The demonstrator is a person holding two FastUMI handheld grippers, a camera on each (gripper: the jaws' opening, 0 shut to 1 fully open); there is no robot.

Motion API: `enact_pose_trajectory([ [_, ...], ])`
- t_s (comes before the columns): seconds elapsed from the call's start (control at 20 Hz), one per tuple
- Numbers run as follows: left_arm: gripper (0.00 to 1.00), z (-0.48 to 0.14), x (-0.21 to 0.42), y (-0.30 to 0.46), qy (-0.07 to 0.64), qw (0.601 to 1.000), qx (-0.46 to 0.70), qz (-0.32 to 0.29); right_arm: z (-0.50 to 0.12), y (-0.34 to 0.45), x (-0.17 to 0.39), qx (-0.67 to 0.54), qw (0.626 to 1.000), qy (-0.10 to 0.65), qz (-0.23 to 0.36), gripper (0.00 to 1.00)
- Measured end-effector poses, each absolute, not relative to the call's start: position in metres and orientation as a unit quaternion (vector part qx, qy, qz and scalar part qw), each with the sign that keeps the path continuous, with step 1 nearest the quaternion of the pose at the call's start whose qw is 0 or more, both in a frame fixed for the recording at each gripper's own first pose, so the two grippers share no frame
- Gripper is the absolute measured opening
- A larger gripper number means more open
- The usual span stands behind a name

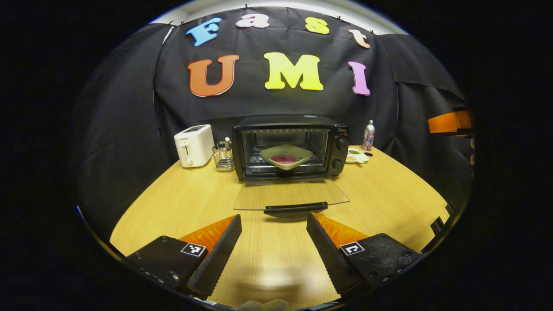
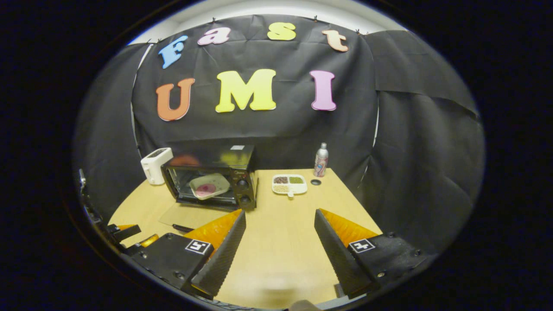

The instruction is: Open the electric oven with the left hand, put the food in, and close the electric oven.

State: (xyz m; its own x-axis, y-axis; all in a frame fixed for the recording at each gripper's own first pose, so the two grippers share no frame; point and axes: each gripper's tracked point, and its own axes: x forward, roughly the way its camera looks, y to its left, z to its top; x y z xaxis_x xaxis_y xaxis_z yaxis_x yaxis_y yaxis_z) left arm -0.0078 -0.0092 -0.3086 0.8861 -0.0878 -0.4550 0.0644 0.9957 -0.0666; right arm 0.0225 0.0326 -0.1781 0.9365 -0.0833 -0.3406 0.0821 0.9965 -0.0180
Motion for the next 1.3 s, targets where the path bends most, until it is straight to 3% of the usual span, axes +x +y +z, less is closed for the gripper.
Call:
enact_pose_trajectory([
  [0.3, 0.97, -0.357, 0.011, -0.039, 0.264, 0.963, -0.001, -0.051, -0.176, -0.005, 0.006, -0.02, 0.98, 0.192, -0.052, 1.0],
  [0.45, 0.97, -0.379, 0.019, -0.04, 0.286, 0.957, -0.014, -0.042, -0.17, -0.013, 0.003, -0.028, 0.98, 0.19, -0.054, 0.96],
  [0.75, 0.97, -0.396, 0.043, -0.047, 0.296, 0.954, -0.009, -0.046, -0.169, -0.024, -0.001, -0.034, 0.978, 0.197, -0.062, 0.96],
  [0.8, 0.97, -0.398, 0.047, -0.049, 0.295, 0.954, -0.007, -0.048, -0.17, -0.026, -0.001, -0.033, 0.977, 0.199, -0.063, 1.0],
  [1.3, 0.97, -0.406, 0.068, -0.054, 0.298, 0.953, -0.007, -0.054, -0.18, -0.032, 0.001, -0.018, 0.974, 0.214, -0.076, 0.96],
])
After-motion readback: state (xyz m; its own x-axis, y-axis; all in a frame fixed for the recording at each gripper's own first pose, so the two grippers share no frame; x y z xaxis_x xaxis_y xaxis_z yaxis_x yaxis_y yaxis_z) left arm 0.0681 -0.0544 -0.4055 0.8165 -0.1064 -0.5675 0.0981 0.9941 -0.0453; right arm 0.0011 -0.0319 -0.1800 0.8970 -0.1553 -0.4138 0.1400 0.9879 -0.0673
